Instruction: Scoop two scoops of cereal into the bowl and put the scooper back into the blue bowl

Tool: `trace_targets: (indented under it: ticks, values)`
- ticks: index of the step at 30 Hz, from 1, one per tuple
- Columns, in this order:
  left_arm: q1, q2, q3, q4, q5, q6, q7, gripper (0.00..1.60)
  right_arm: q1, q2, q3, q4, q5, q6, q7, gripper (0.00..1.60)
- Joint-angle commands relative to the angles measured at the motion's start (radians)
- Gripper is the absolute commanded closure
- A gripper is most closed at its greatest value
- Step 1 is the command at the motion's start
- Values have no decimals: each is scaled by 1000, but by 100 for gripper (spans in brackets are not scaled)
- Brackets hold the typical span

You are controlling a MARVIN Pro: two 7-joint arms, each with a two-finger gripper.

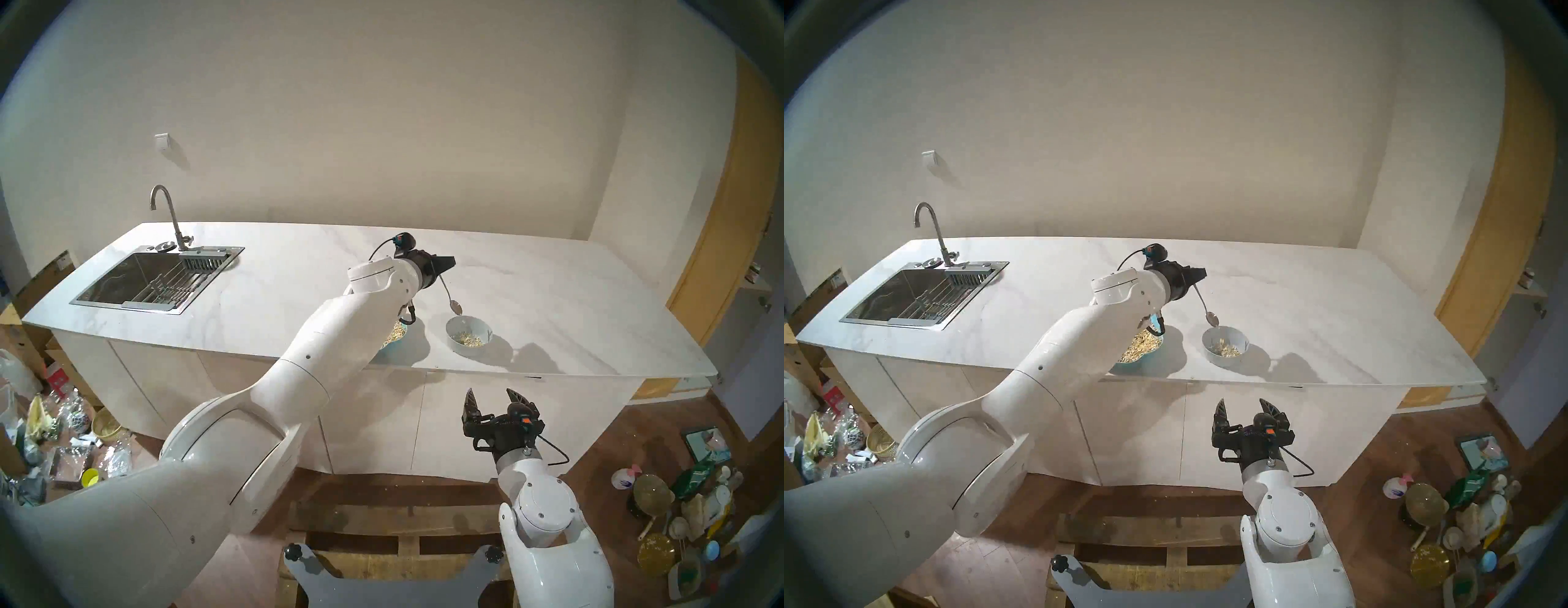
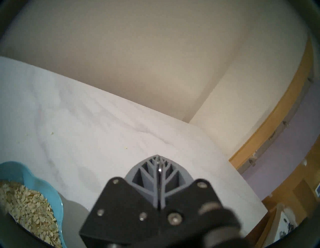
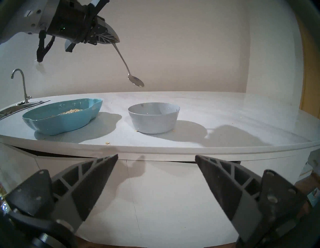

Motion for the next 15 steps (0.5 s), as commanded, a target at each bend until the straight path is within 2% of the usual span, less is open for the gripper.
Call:
trace_targets:
  ticks: [1, 9, 15]
  values:
    - [21, -30, -62, -111, -56, -23, 22, 160, 6, -1, 0, -24, 0, -4, 0, 0]
    - [157, 1, -166, -322, -75, 5, 79, 160, 5, -1, 0, -25, 0, -3, 0, 0]
    - [231, 25, -236, -434, -84, 37, 104, 160, 5, -1, 0, -26, 0, -2, 0, 0]
